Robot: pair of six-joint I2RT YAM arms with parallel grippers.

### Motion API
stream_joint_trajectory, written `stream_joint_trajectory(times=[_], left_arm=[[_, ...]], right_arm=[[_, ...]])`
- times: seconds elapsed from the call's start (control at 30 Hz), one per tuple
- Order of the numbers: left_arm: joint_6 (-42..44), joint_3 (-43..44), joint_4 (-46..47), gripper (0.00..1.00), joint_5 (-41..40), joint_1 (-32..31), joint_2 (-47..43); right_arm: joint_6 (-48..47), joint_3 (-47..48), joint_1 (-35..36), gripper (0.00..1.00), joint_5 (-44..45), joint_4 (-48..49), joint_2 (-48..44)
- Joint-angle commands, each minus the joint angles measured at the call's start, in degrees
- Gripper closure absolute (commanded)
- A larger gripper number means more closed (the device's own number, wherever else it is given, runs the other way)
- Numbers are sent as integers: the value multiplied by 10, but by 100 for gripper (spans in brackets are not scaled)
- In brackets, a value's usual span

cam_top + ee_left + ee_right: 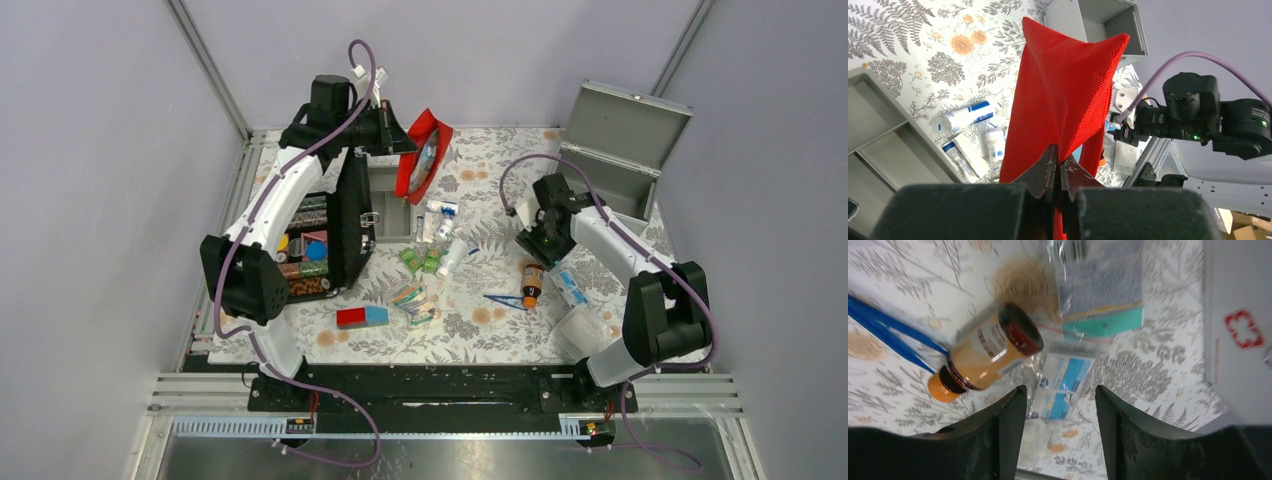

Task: Organize the medicine kit
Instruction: Pick up the medical item at the center of the board.

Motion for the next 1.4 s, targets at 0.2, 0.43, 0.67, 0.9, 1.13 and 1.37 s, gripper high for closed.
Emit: stream_joint_trajectory(times=[0.2,0.43,0.67,0.9,1.13,1.37], left_arm=[[25,-10,20,100,4,-9,-33],[21,0,21,100,11,-12,-13],[25,2,20,100,16,-11,-14],[31,0,16,100,17,-12,-17],[30,1,15,100,19,-11,-11],[28,17,19,100,24,-12,-3]], right_arm=[[-26,-87,-80,43,-17,-66,-43],[-11,-111,-113,45,10,-37,-12],[-24,-103,-139,50,25,-10,33],[-44,-105,-139,56,35,5,73],[-33,-79,-138,56,39,-11,95],[-35,-17,-139,61,38,-102,154]])
